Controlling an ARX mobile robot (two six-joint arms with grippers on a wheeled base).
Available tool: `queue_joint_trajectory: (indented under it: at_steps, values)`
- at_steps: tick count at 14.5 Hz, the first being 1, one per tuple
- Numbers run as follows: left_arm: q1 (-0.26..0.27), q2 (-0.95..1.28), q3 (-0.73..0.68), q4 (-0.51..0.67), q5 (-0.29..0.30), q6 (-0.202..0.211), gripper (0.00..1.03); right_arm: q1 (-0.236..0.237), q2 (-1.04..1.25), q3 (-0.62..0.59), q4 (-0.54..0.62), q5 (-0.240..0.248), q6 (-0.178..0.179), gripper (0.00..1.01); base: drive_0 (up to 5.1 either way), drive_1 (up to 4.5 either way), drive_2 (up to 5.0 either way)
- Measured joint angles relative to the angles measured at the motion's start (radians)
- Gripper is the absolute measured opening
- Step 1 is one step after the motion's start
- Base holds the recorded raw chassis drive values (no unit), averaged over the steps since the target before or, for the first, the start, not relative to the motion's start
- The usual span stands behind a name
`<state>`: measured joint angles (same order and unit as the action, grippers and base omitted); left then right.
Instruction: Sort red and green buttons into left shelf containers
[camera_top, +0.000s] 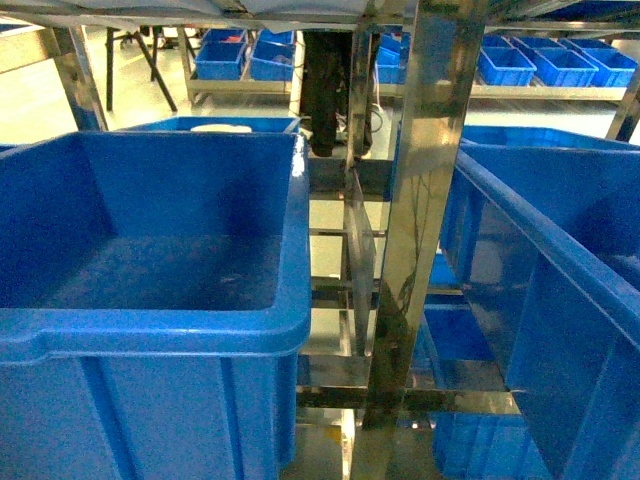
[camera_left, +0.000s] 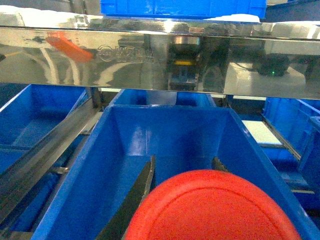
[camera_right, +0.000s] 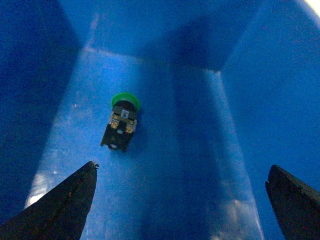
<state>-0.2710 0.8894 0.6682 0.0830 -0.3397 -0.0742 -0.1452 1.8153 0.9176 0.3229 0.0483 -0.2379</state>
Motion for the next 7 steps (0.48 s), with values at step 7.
queue_joint_trajectory:
  at_steps: [7]
  values:
    - [-0.002,0.0,0.0,0.0,0.002,0.0,0.26,-0.037,-0.618,-0.463,0.208,-0.221,0.012,0.98,0.0,0.0,0.0]
